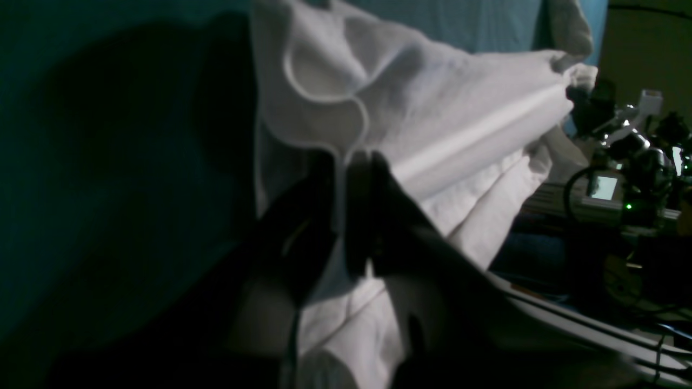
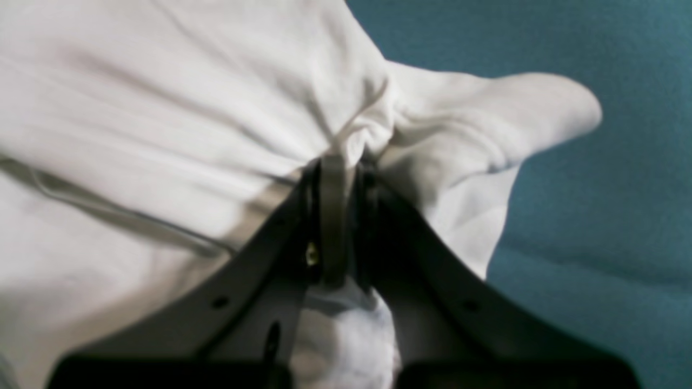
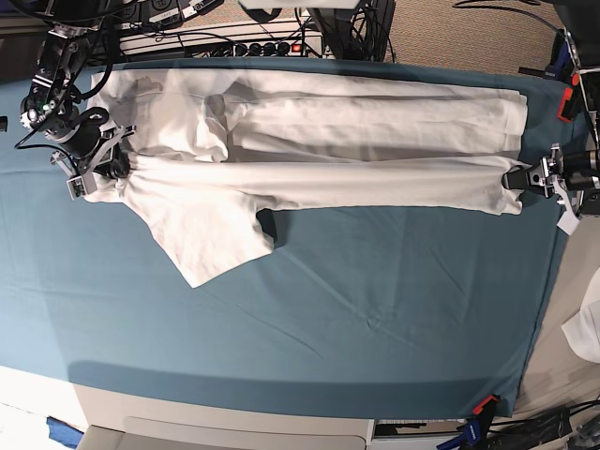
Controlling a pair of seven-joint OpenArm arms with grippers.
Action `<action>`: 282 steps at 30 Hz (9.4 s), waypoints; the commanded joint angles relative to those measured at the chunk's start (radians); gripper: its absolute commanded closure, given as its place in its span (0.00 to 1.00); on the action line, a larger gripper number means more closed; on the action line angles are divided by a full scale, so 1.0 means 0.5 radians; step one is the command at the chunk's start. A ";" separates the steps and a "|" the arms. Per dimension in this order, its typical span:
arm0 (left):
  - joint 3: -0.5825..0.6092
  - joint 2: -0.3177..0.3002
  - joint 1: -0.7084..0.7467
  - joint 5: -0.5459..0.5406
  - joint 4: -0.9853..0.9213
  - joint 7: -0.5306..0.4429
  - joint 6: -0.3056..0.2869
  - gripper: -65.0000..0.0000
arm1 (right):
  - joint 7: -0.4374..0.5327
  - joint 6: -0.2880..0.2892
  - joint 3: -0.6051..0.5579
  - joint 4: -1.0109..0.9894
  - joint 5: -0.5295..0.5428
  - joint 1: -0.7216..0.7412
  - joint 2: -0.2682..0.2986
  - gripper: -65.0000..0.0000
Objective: Fold the T-shirt properly
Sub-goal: 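Lift and fold the grasped side edge over toward the shirt middle, then open both grippers and release the folded edge, then tuck the loose sleeve under the fold with the right gripper, then grasp the collar end with the right gripper and the hem end with the left, then lift the hem end with the left gripper and fold it toward the right gripper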
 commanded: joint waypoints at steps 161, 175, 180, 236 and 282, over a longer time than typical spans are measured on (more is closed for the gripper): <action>-0.366 -0.178 -0.034 -0.008 0.376 -0.069 -0.010 0.61 | -0.761 -0.302 -0.704 1.058 0.547 -0.332 -0.597 1.00; -0.366 -0.178 -0.034 -0.008 0.376 -0.069 -0.010 0.61 | -0.797 -0.172 -0.704 1.058 0.846 -0.439 -0.596 0.70; -0.366 -0.179 -0.033 -0.008 0.376 -0.068 -0.010 0.61 | -0.874 -0.020 -0.703 1.130 1.025 -0.438 -0.596 0.70; -0.119 -0.087 0.426 -0.008 0.629 -0.085 0.064 0.47 | -0.483 -0.423 0.282 1.655 0.201 -0.437 -0.596 0.70; -0.081 0.591 0.465 -0.008 1.756 -0.038 -0.010 1.00 | -0.337 -0.919 0.282 1.006 -0.392 -0.139 -0.584 0.70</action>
